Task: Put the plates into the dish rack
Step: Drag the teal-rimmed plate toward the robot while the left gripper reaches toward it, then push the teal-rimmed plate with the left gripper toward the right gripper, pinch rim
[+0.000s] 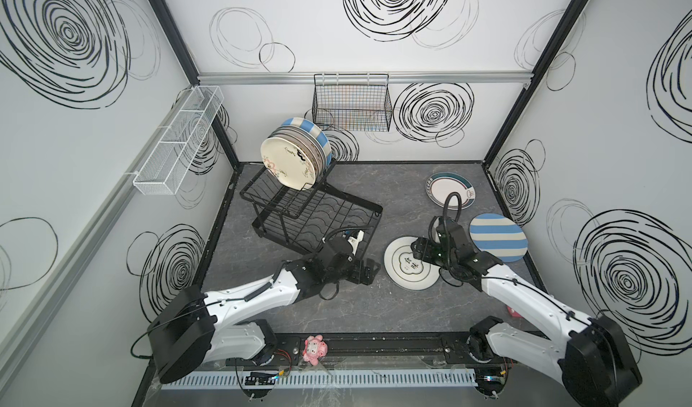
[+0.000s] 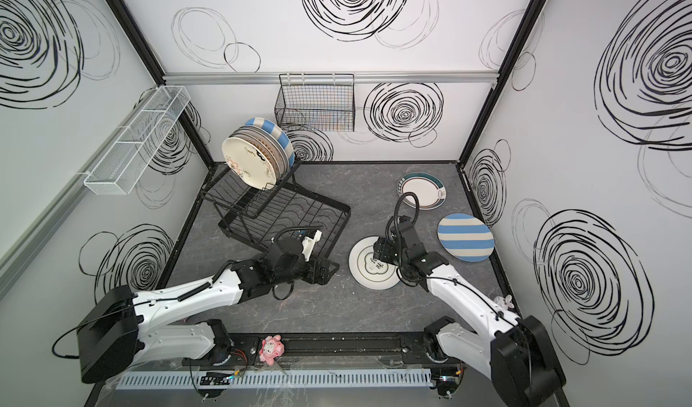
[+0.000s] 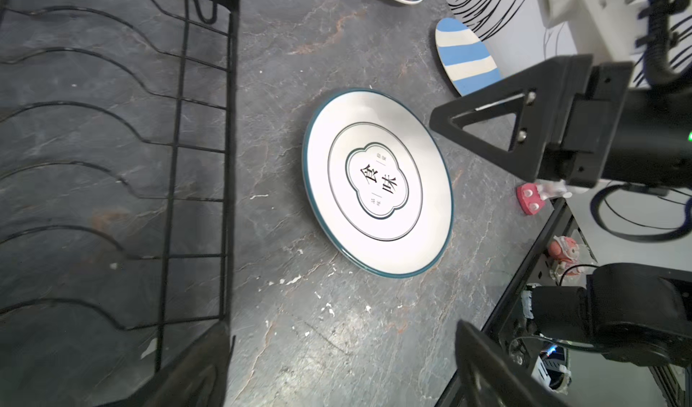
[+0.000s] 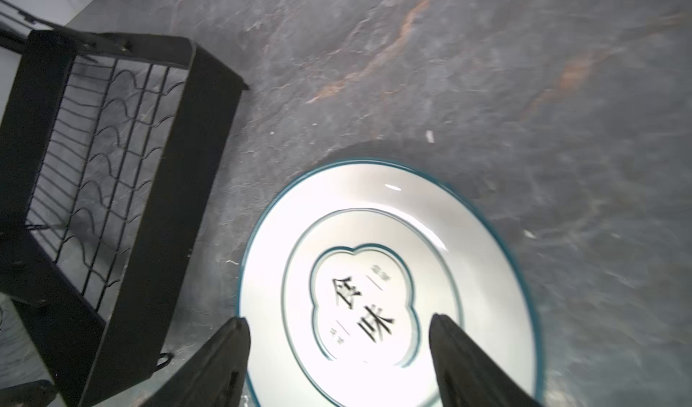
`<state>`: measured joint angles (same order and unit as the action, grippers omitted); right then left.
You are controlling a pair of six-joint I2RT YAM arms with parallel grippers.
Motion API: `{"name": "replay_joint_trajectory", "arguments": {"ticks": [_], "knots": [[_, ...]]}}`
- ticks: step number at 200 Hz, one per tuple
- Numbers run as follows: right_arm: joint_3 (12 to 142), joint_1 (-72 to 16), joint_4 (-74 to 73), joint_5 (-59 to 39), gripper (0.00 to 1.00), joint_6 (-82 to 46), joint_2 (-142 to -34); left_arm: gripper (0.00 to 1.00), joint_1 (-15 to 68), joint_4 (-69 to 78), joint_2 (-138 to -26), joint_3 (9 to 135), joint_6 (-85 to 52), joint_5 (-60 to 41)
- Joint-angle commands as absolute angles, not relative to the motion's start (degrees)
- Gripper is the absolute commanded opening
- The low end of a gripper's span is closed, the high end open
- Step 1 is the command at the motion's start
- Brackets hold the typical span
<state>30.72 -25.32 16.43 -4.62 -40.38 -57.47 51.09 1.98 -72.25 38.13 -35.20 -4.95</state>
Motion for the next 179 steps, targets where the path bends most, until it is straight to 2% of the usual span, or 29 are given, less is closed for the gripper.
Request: {"name": "replay_joint_trajectory", "arguments": {"ticks": [1,24,94,179], "knots": [[26.19,-24.68,20.13,2.26,0.79,-43.02,-51.68,0.96,52.61,7.72,-74.88,41.14,-35.77,-5.31],[23.52,-21.54,20.61,1.74,0.79,-43.5,-47.45,0.96,53.43,8.35,-78.21,42.74,-35.68,-6.25],[16.0,-15.81,15.76,-7.64,0.79,-43.19,-46.02,0.96,55.08,8.01,-85.96,47.02,-34.78,-4.81],[8.99,-9.68,8.19,-16.64,0.64,-42.85,-43.01,0.96,55.15,6.95,-93.91,52.82,-33.28,-5.3]]}}
